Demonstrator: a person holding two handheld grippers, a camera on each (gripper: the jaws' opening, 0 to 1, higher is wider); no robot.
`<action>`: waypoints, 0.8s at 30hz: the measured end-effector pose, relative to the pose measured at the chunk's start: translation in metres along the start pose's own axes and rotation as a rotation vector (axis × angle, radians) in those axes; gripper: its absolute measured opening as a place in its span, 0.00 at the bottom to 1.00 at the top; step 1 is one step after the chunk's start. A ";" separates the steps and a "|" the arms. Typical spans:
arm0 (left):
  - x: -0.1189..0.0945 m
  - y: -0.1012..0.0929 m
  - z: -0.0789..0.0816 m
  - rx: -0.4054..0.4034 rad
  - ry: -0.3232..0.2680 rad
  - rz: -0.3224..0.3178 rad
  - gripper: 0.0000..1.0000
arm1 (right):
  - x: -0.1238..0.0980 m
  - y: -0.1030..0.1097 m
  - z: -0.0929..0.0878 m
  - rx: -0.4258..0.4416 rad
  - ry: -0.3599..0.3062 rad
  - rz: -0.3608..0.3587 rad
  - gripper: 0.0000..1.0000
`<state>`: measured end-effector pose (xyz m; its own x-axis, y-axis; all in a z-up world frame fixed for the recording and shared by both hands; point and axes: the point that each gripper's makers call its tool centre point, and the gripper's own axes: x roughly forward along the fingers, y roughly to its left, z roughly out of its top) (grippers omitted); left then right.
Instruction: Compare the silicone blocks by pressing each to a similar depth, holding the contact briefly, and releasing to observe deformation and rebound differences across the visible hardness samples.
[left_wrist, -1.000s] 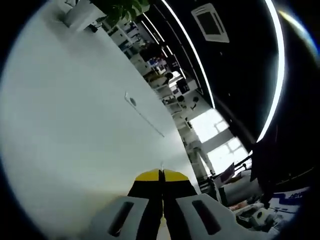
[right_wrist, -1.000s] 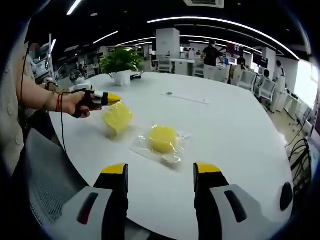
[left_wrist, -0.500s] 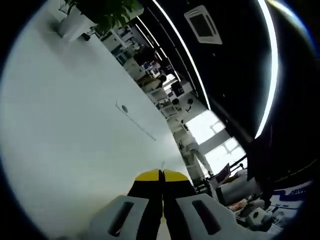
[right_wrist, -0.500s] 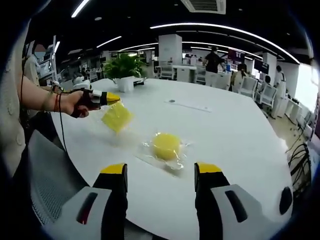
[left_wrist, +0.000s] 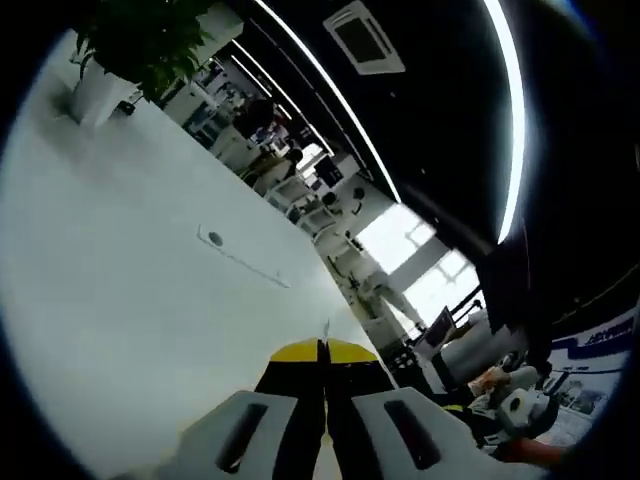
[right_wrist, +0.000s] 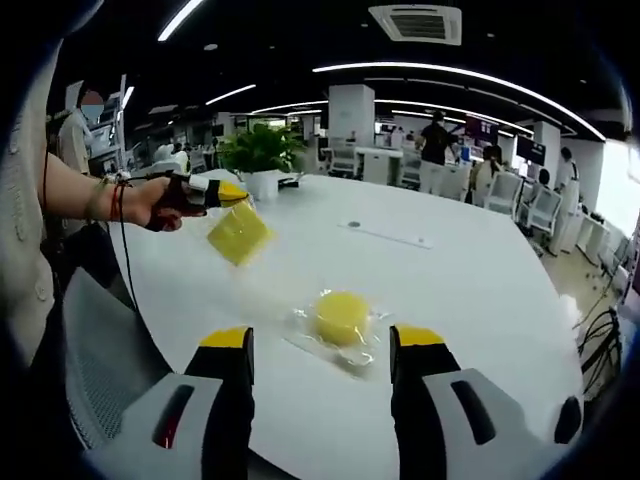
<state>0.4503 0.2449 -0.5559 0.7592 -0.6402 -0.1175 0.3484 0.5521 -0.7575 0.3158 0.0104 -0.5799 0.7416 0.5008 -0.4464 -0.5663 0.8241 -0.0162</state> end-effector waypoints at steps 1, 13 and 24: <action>0.000 -0.003 0.002 0.016 0.002 -0.001 0.00 | 0.000 0.000 0.002 -0.003 -0.004 0.003 0.50; 0.002 -0.048 0.017 0.216 0.045 -0.063 0.00 | 0.007 0.005 0.031 -0.039 -0.059 0.049 0.50; 0.006 -0.075 0.016 0.303 0.091 -0.119 0.00 | 0.013 0.002 0.062 -0.122 -0.098 0.105 0.53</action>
<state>0.4378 0.2083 -0.4892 0.6559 -0.7473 -0.1068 0.5896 0.5955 -0.5457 0.3466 0.0355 -0.5299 0.7046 0.6104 -0.3619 -0.6771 0.7309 -0.0855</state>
